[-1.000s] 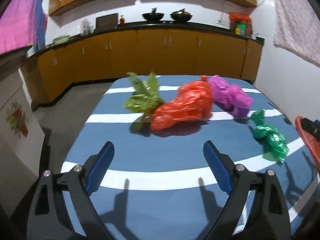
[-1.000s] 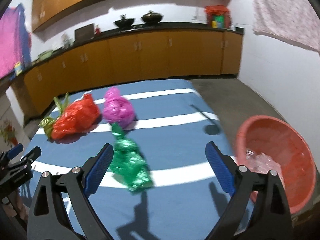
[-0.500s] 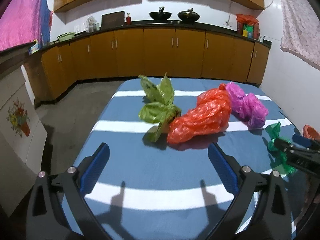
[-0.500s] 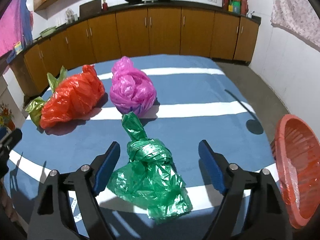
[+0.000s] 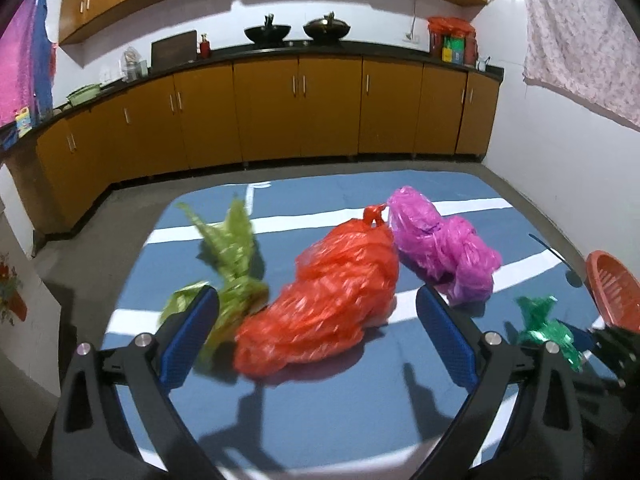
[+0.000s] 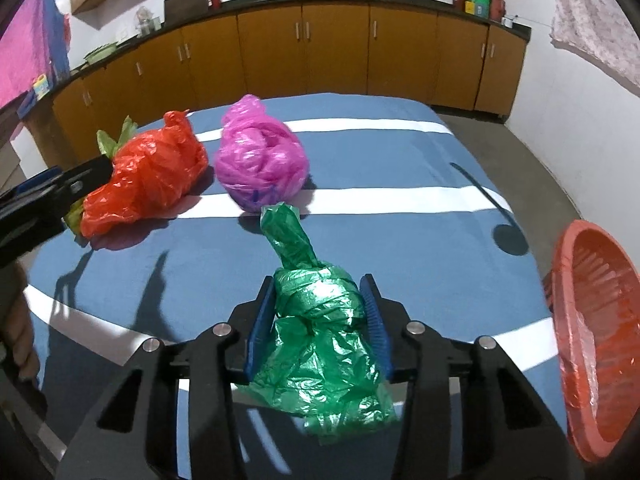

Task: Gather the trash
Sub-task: 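Grasp the green bag with the right tool while the left tool grasps the large red bag, then carry the green bag and red bag over the orange basket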

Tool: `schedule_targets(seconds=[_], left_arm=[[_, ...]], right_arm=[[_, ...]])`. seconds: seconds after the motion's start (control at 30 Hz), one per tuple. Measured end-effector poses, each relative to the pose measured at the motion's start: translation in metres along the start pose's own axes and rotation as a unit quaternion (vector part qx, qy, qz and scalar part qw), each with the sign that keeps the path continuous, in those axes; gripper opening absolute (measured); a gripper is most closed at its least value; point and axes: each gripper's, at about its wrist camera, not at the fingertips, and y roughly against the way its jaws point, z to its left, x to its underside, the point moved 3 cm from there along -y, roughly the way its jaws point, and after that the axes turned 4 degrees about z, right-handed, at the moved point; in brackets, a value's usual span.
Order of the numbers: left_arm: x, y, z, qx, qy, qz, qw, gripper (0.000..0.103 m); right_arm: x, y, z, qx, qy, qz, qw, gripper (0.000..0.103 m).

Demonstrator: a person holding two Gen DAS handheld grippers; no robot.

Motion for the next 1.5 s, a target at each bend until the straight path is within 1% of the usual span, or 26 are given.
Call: schedule_targets(seconds=[0.07,0.17,0.2,0.27,0.37,0.47,0.57,0.63,0.67,0.73,0.87,1.03,1.17,1.27,1.5], left_arm=[[-0.008,-0.014,-0.005,0.002,-0.002,0.010,0.9999,0.097],[-0.014,-0.032,-0.008,-0.005,-0.006,0.026,0.9996,0.096],[-0.015,-0.039,-0.010,-0.003,-0.005,0.034,0.9994,0.093],[-0.015,-0.047,-0.013,0.007,-0.004,0.048,0.9988,0.081],[-0.014,-0.055,-0.020,0.017,-0.009,0.065,0.9977,0.073],[-0.010,-0.059,-0.029,0.026,-0.018,0.073,0.9969,0.068],[-0.007,-0.063,-0.034,0.034,-0.023,0.081,0.9958,0.060],[-0.004,-0.065,-0.038,0.041,-0.021,0.088,0.9951,0.052],[-0.002,-0.065,-0.038,0.043,-0.020,0.090,0.9949,0.050],[0.000,-0.067,-0.039,0.047,-0.018,0.093,0.9943,0.041],[0.003,-0.065,-0.037,0.055,-0.010,0.091,0.9943,0.034],[0.006,-0.054,-0.031,0.055,0.001,0.083,0.9951,0.032],[0.008,-0.043,-0.026,0.056,0.008,0.076,0.9955,0.031],[0.010,-0.032,-0.025,0.058,0.008,0.071,0.9957,0.031],[0.010,0.001,-0.030,0.076,0.001,0.049,0.9959,0.031]], right_arm=[[0.002,0.002,-0.009,0.002,-0.010,0.000,1.000,0.044],[0.003,0.003,-0.019,0.003,-0.022,0.000,1.000,0.044],[0.004,0.004,-0.022,0.003,-0.025,0.001,1.000,0.044],[0.005,0.004,-0.027,0.002,-0.031,0.001,1.000,0.044],[0.006,0.005,-0.031,0.001,-0.036,0.001,0.999,0.044],[0.007,0.007,-0.032,0.000,-0.037,0.000,0.999,0.044],[0.009,0.009,-0.033,0.001,-0.036,-0.001,0.999,0.044],[0.010,0.010,-0.035,0.001,-0.037,0.001,0.999,0.044],[0.010,0.009,-0.036,0.001,-0.037,0.002,0.999,0.044],[0.012,0.009,-0.038,0.002,-0.040,0.005,0.999,0.044],[0.015,0.010,-0.039,0.002,-0.041,0.008,0.999,0.044],[0.018,0.009,-0.039,0.003,-0.041,0.017,0.999,0.044],[0.021,0.012,-0.039,0.006,-0.040,0.017,0.999,0.043],[0.022,0.017,-0.040,0.007,-0.042,0.011,0.999,0.042],[0.020,0.040,-0.046,0.010,-0.053,-0.015,0.998,0.042]])
